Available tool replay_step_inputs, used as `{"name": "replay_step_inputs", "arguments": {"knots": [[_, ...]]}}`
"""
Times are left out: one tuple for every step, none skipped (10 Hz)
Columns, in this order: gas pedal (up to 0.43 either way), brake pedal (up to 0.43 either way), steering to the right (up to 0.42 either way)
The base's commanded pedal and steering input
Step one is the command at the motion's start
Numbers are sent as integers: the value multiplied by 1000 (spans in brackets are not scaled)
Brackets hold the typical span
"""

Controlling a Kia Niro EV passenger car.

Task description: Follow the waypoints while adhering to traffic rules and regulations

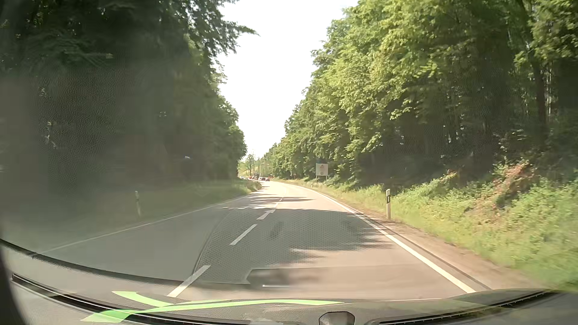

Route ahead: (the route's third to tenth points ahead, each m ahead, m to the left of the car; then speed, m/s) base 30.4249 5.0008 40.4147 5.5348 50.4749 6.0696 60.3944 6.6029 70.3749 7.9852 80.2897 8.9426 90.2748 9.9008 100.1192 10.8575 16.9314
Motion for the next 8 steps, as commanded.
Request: {"name": "replay_step_inputs", "arguments": {"knots": [[20,0,-4],[20,0,-4],[20,0,-4],[20,0,-4],[20,0,-4],[20,0,-4],[20,0,-4],[20,0,-5]]}}
